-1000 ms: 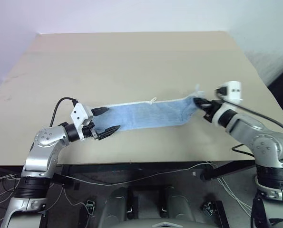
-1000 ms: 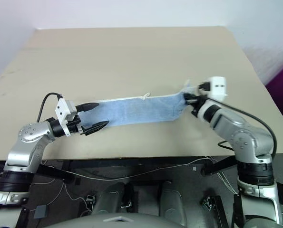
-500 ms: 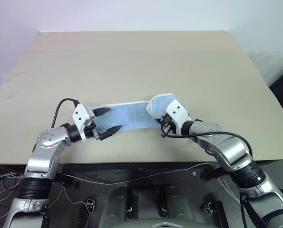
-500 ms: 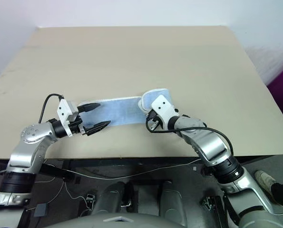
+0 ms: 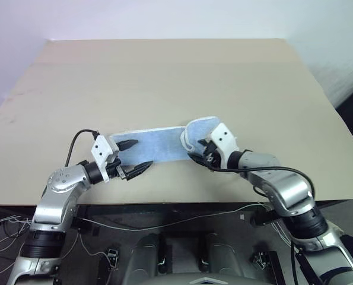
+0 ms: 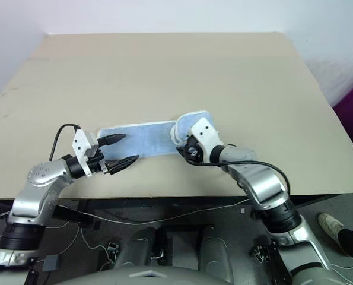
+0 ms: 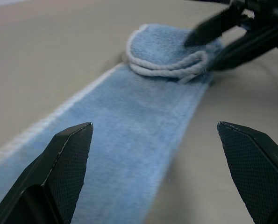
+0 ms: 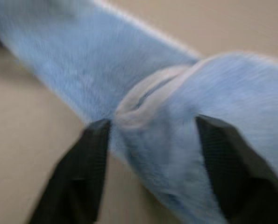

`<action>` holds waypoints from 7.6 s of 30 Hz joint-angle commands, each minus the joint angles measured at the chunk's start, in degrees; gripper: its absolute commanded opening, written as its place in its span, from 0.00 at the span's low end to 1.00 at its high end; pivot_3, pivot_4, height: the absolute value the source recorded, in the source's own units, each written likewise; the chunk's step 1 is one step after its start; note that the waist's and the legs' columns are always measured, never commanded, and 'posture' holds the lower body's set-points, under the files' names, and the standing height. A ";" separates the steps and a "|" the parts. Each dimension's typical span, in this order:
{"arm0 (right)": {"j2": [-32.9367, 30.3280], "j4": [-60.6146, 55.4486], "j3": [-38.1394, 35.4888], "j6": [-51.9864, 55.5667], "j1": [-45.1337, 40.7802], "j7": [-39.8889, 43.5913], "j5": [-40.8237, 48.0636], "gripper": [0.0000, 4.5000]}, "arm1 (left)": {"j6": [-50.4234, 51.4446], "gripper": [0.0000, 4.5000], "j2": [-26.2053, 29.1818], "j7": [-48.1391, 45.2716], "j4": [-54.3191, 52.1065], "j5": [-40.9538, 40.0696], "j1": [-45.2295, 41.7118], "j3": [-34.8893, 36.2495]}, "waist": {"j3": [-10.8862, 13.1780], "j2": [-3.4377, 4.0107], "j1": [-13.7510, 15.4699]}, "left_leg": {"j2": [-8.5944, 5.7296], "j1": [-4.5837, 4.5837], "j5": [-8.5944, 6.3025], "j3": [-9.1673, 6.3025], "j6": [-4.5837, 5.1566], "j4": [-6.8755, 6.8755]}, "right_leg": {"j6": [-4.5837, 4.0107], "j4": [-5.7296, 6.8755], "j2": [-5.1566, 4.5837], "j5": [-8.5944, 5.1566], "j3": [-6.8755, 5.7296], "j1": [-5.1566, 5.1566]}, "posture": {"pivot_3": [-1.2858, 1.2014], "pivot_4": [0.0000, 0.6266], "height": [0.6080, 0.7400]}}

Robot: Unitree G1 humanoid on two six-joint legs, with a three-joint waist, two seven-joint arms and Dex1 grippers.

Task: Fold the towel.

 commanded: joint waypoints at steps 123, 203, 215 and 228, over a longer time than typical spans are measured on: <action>6.55 9.22 -13.30 -18.20 -0.70 7.34 1.62 0.00 | 29.64 0.12 -9.93 18.63 -8.08 -6.81 -22.18 -16.67 | 0.04 -0.10 1.23 | 0.01 -0.01 0.16 -0.09 -0.23 -0.05 | -0.04 -0.05 0.16 0.06 -0.02 0.01 | 0.52 0.24 1.00; 19.41 23.81 -20.12 21.55 -9.42 -1.75 20.75 1.00 | 4.46 0.15 -0.41 14.89 8.62 11.18 -11.31 0.67 | -0.02 -0.10 -0.27 | 0.03 0.15 0.12 -0.14 -0.19 -0.09 | -0.06 0.06 0.10 0.08 -0.09 0.14 | 0.52 0.24 1.00; 27.38 31.41 -23.47 21.68 -14.10 -5.27 21.47 1.00 | 3.73 0.15 -0.63 14.46 9.09 11.08 -11.39 0.33 | -0.03 -0.10 -0.33 | 0.06 0.13 0.13 -0.13 -0.20 -0.08 | -0.06 0.06 0.16 0.08 -0.09 0.13 | 0.52 0.24 1.00; 28.19 29.80 -25.21 22.74 -12.46 -6.29 23.61 0.18 | 3.74 0.15 -0.65 14.15 8.29 10.84 -10.58 0.09 | -0.02 -0.09 -0.35 | 0.06 0.12 0.13 -0.12 -0.21 -0.09 | -0.06 0.06 0.16 0.08 -0.09 0.12 | 0.52 0.24 1.00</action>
